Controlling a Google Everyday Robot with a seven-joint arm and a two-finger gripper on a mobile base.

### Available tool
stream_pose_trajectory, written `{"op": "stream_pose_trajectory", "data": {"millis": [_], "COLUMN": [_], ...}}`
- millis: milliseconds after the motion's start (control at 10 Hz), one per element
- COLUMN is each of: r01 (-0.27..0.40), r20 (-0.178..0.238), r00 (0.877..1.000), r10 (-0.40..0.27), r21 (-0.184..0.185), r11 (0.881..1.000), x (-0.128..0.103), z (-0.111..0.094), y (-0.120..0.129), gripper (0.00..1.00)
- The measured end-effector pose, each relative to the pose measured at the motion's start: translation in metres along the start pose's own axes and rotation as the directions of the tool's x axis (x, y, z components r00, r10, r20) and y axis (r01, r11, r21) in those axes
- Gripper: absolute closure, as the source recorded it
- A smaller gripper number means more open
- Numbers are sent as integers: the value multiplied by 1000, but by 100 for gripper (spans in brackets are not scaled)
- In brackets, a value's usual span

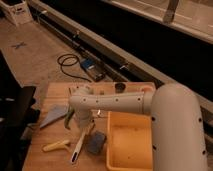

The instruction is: Wipe table surface with brush

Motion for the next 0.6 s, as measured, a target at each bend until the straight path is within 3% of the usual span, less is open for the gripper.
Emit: {"op": "stream_pose_trajectory", "data": {"millis": [300, 600], "r01": [-22, 23], "r20": [18, 34], "r00": [1000, 999], "r10": [21, -26], "r21": [37, 75], "r11": [999, 997], "x": [20, 5], "z": [6, 6], "y": [-14, -42], "gripper": [100, 100]}}
